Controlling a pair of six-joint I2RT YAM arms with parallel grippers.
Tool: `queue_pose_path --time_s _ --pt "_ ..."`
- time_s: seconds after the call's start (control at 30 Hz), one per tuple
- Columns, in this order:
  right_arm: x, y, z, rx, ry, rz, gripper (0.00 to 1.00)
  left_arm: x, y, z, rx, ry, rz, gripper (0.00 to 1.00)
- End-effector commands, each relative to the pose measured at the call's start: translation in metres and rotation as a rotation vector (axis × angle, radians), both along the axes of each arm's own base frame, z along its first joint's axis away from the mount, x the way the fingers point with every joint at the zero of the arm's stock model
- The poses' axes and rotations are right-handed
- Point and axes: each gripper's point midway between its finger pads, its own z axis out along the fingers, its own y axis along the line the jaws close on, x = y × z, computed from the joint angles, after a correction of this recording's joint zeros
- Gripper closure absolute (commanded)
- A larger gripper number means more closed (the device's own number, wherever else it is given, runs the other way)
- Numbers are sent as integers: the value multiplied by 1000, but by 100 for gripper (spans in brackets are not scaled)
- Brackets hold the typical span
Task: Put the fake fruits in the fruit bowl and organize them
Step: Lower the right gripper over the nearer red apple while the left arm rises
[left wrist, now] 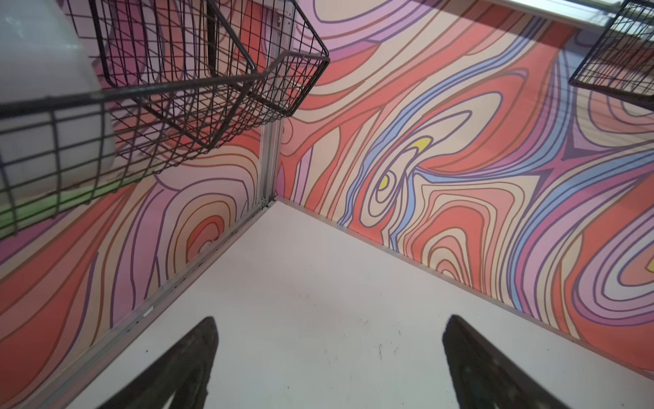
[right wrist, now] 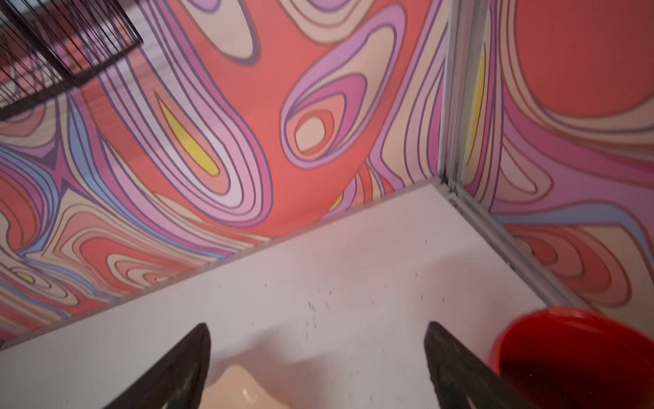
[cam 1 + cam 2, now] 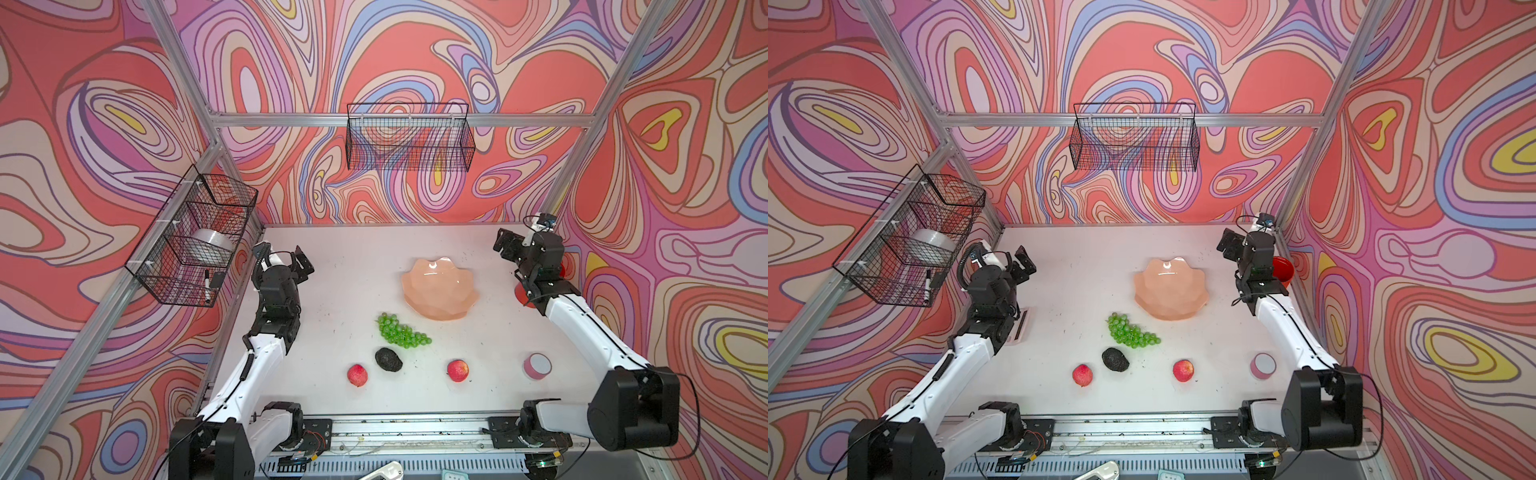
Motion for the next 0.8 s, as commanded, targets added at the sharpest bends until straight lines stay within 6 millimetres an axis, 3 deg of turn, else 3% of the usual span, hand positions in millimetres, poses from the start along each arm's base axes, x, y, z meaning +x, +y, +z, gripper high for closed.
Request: queue_pose_path --time_s 0.0,0.07,0.2,0.33,0.57,0.77 --pt "-58 19 -65 9 391 8 4 -18 -5 -21 -81 104 -15 0" --pt "-91 36 -67 -64 466 28 4 -27 -1 -16 -86 85 2 1" --pt "-155 62 -88 -22 620 54 7 -35 0 -13 -116 40 13 1" --pt "-196 88 -114 7 751 107 10 -33 1 -19 -116 76 24 1" --pt "-248 141 -168 37 940 215 11 -31 -3 -34 -123 170 8 1" --pt "-253 177 -205 82 984 256 11 -34 -9 -45 -135 201 -28 1"
